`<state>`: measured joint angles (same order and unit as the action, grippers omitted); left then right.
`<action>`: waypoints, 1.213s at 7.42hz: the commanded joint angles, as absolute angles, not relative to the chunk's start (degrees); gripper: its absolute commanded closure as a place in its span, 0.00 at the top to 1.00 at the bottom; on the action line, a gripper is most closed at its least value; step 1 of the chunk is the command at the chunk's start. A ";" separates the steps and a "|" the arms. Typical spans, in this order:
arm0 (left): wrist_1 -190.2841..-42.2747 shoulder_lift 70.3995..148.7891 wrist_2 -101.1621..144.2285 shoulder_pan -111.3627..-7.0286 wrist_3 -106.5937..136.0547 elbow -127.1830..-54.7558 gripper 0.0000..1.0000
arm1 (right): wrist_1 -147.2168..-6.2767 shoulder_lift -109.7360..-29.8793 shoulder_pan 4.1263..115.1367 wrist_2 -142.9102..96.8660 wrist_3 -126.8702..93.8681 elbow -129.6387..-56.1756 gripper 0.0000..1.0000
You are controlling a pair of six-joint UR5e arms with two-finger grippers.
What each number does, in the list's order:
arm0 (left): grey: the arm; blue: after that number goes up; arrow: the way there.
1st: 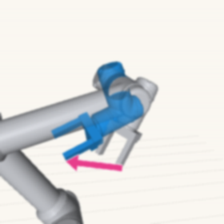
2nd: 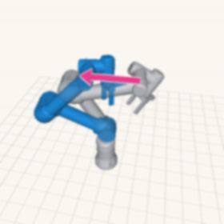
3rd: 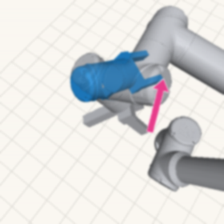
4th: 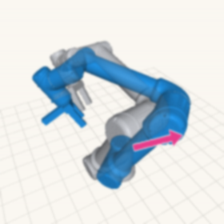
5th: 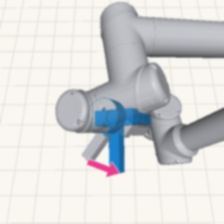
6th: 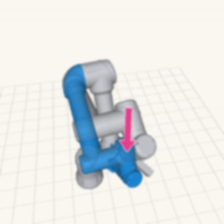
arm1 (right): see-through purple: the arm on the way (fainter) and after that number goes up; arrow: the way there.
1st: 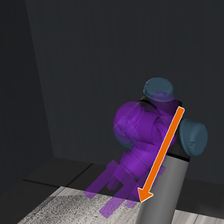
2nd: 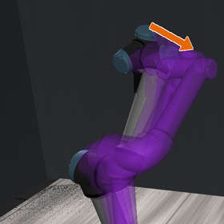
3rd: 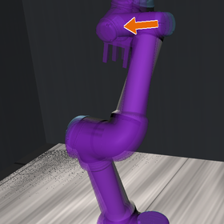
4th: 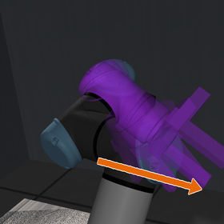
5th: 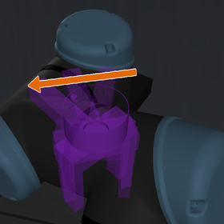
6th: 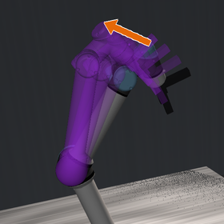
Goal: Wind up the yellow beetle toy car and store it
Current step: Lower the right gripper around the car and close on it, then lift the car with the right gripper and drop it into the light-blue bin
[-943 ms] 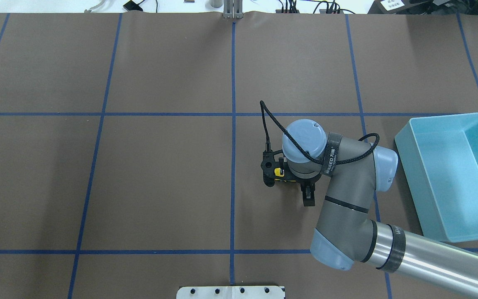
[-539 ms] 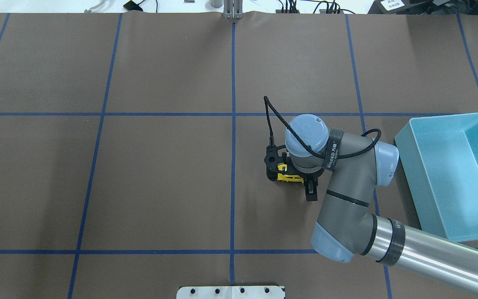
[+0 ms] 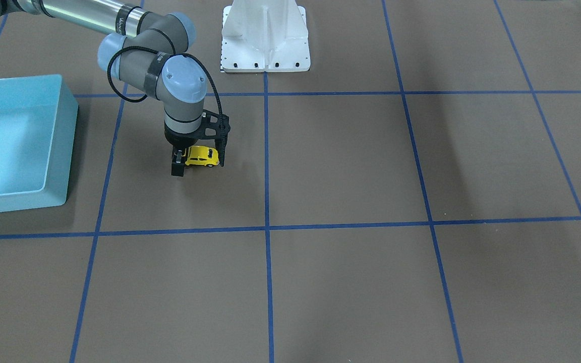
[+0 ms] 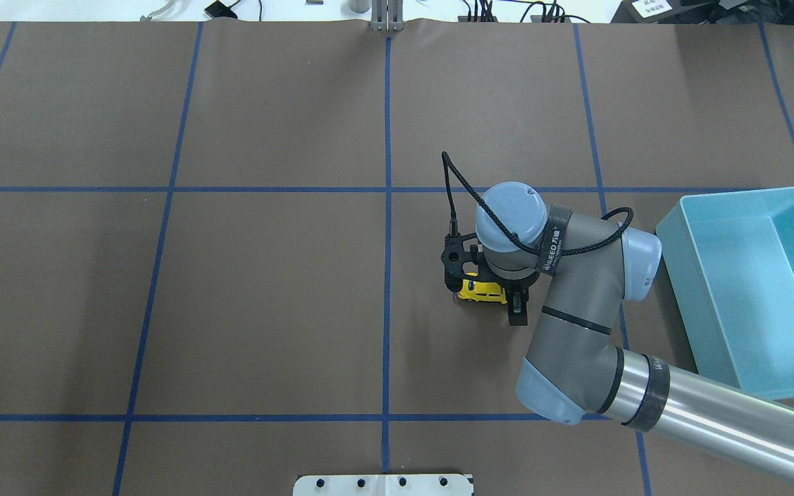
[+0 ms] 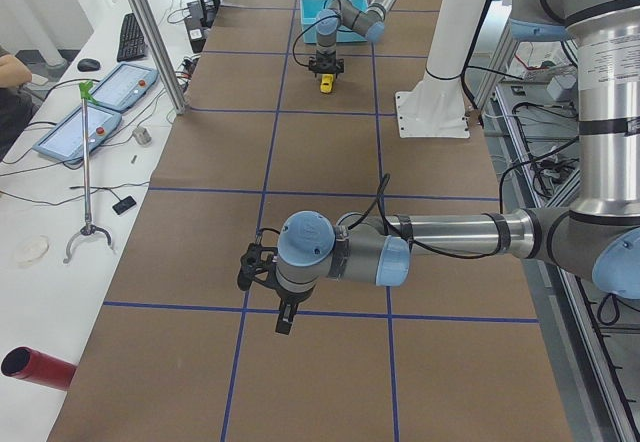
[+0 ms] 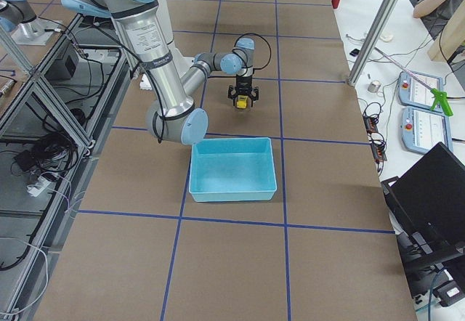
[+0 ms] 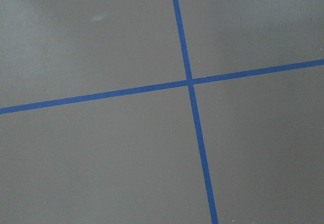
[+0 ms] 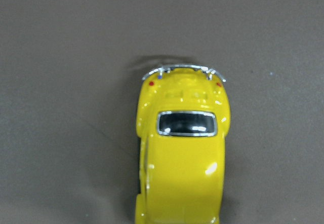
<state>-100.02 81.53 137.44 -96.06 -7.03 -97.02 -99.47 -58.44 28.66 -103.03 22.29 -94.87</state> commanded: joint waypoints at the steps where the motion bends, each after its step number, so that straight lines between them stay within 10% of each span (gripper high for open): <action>1: -100.02 81.48 137.37 -96.06 -7.03 -97.03 1.00 | -99.14 -57.13 28.83 -103.10 22.24 -94.48 0.37; 2: -100.02 81.47 137.37 -96.06 -7.03 -96.94 1.00 | -99.23 -56.95 28.92 -103.18 22.24 -94.92 0.04; 9: -100.02 81.47 137.37 -96.06 -7.03 -96.94 1.00 | -108.02 -66.25 49.24 -117.19 31.08 -109.07 0.00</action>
